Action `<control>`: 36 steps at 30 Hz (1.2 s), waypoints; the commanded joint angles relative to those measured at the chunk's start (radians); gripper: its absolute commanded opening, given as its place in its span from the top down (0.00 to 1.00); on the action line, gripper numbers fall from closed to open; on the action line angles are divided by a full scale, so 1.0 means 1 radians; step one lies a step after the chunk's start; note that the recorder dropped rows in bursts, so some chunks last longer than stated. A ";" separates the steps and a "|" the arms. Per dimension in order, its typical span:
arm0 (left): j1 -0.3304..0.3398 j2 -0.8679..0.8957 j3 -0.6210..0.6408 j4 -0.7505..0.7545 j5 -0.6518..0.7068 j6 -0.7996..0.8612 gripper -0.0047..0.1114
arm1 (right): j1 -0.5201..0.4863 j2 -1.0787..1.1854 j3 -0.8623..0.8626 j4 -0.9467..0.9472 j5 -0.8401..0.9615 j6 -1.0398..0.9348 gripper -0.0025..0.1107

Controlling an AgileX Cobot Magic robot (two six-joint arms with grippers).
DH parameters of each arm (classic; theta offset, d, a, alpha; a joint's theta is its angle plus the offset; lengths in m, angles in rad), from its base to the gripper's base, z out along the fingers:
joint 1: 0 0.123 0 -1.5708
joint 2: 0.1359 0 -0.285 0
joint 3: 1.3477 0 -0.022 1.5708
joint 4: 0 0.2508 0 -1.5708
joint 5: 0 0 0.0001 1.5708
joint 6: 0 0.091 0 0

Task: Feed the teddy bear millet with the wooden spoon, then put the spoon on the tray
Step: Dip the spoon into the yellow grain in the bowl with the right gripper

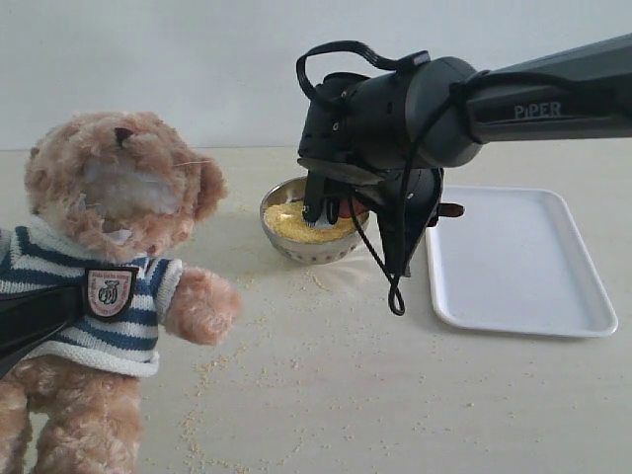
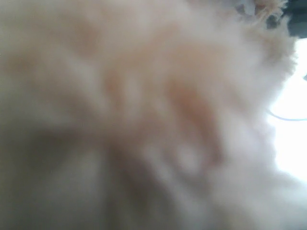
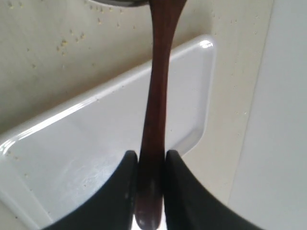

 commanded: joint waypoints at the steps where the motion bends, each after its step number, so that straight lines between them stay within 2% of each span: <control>1: 0.003 0.002 0.000 -0.021 0.015 0.001 0.92 | -0.002 -0.011 -0.003 -0.012 -0.017 -0.026 0.98; 36: 0.003 0.002 0.000 -0.021 0.015 0.001 0.92 | -0.003 0.010 -0.018 0.130 -0.093 -0.001 0.98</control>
